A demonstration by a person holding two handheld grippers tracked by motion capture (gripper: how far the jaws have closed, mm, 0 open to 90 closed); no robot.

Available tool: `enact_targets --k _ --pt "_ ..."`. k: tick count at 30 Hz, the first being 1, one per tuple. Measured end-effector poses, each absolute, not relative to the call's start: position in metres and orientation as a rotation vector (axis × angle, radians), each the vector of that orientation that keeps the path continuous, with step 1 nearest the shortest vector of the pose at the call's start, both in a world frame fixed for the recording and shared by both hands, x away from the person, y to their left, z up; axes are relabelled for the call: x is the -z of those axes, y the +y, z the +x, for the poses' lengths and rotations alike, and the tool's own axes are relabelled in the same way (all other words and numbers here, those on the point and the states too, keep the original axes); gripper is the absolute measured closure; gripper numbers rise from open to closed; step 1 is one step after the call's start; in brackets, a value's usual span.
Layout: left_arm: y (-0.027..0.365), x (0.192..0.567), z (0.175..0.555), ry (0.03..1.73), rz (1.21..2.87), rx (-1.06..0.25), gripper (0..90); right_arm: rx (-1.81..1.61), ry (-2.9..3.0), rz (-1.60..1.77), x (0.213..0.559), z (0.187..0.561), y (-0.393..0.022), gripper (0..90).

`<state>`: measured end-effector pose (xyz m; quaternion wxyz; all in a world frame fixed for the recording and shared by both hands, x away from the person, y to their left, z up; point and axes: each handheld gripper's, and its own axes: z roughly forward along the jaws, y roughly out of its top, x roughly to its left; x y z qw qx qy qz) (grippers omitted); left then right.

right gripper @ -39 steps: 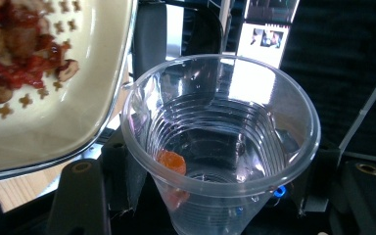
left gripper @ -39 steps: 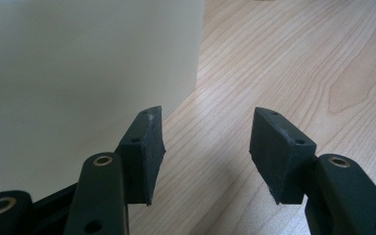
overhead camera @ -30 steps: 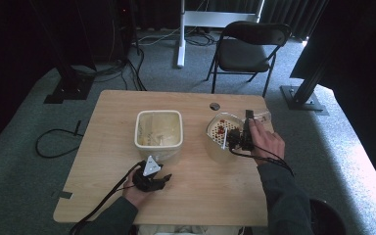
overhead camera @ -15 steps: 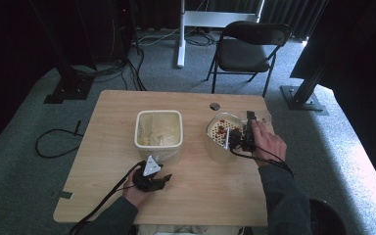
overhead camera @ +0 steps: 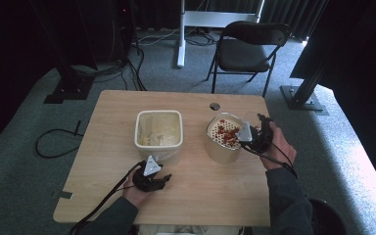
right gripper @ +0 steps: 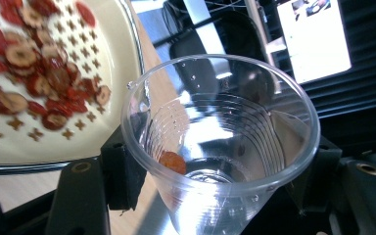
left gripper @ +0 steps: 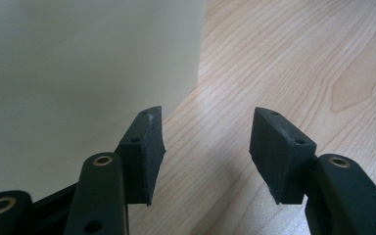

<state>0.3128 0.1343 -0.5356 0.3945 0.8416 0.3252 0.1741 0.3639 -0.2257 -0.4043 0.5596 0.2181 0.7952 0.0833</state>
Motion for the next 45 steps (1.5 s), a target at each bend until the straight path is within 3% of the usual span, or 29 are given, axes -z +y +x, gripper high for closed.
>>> enact_targets --k 15,30,45 --pt "0.133 0.536 0.313 0.823 2.138 -0.446 47.1 -0.778 1.922 0.791 0.388 0.342 -0.258 34.5" --pt "0.133 0.537 0.313 0.824 2.141 -0.443 47.1 -1.267 1.960 0.963 0.378 0.347 -0.273 34.8" --pt "0.133 0.537 0.313 0.822 2.148 -0.442 47.1 -1.345 2.014 0.946 0.378 0.353 -0.254 34.5"
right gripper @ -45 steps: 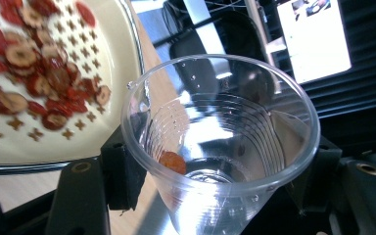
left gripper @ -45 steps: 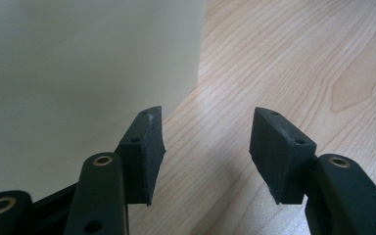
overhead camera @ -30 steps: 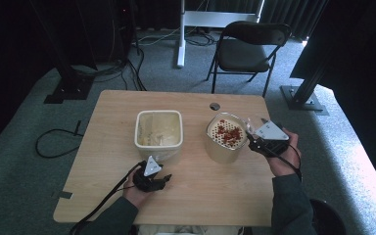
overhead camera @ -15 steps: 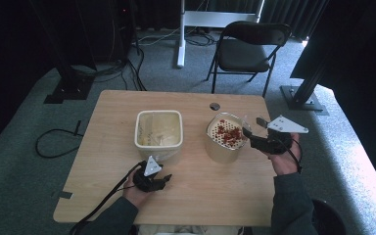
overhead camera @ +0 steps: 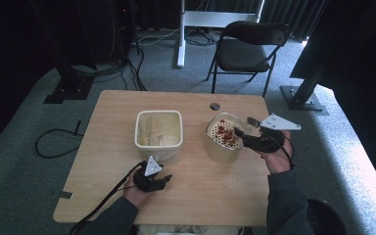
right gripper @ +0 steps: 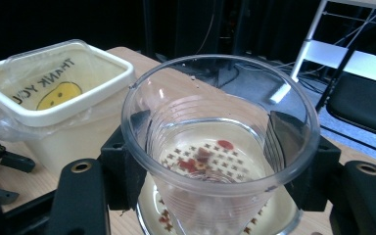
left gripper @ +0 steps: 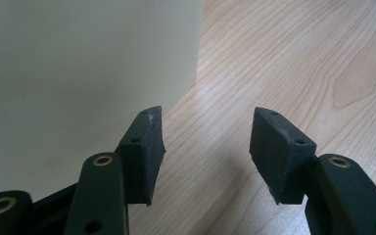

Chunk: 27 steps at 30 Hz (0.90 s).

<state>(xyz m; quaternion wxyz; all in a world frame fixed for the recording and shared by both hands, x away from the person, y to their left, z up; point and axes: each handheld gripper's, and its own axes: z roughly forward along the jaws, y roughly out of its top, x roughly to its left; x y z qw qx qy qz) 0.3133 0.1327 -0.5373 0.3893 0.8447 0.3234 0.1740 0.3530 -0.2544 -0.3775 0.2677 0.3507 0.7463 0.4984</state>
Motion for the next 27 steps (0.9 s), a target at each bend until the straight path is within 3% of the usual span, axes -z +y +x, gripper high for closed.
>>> enact_targets --k 27 --pt "0.133 0.537 0.314 0.825 2.155 -0.445 47.1 -1.425 2.087 0.893 0.370 0.365 -0.209 34.3"
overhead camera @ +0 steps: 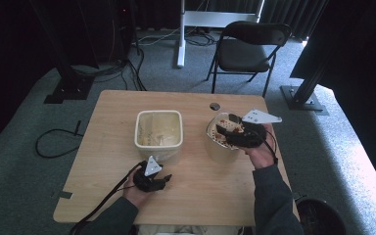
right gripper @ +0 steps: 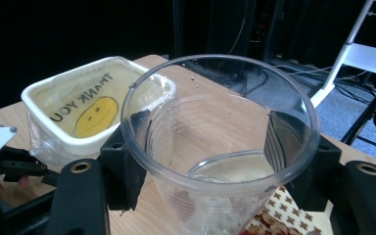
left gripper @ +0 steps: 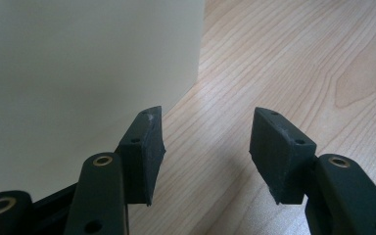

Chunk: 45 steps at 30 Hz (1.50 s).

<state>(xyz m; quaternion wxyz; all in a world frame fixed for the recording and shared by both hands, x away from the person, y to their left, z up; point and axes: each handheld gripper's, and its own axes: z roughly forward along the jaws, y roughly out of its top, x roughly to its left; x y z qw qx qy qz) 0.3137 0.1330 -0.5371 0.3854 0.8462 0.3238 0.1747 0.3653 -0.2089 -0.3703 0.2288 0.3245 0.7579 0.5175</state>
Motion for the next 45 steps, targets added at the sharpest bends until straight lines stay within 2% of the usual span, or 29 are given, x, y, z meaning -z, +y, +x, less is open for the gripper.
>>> enact_targets --k 45 --pt "0.132 0.537 0.313 0.824 2.155 -0.450 47.0 -1.512 2.170 0.794 0.363 0.382 -0.138 33.6"
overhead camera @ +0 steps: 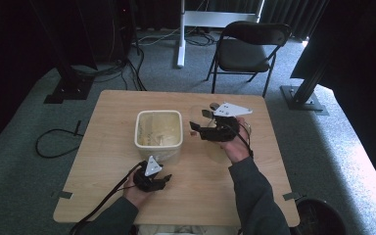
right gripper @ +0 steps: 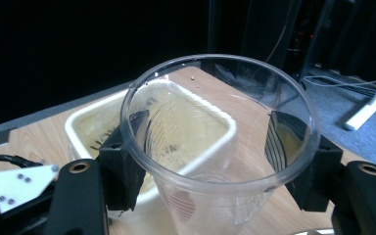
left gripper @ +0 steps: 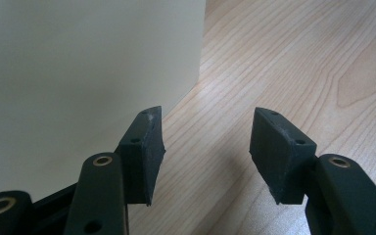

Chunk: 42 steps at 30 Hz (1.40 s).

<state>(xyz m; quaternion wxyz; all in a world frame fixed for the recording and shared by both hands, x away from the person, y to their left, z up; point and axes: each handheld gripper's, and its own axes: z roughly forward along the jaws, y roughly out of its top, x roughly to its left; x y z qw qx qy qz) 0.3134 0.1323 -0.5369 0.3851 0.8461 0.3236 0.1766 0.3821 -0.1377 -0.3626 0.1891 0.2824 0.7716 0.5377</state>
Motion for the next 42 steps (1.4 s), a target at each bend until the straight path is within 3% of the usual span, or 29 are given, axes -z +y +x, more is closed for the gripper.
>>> enact_targets --k 42 --pt "0.133 0.535 0.313 0.818 2.158 -0.465 47.0 -1.640 2.211 0.736 0.360 0.410 -0.068 30.0"
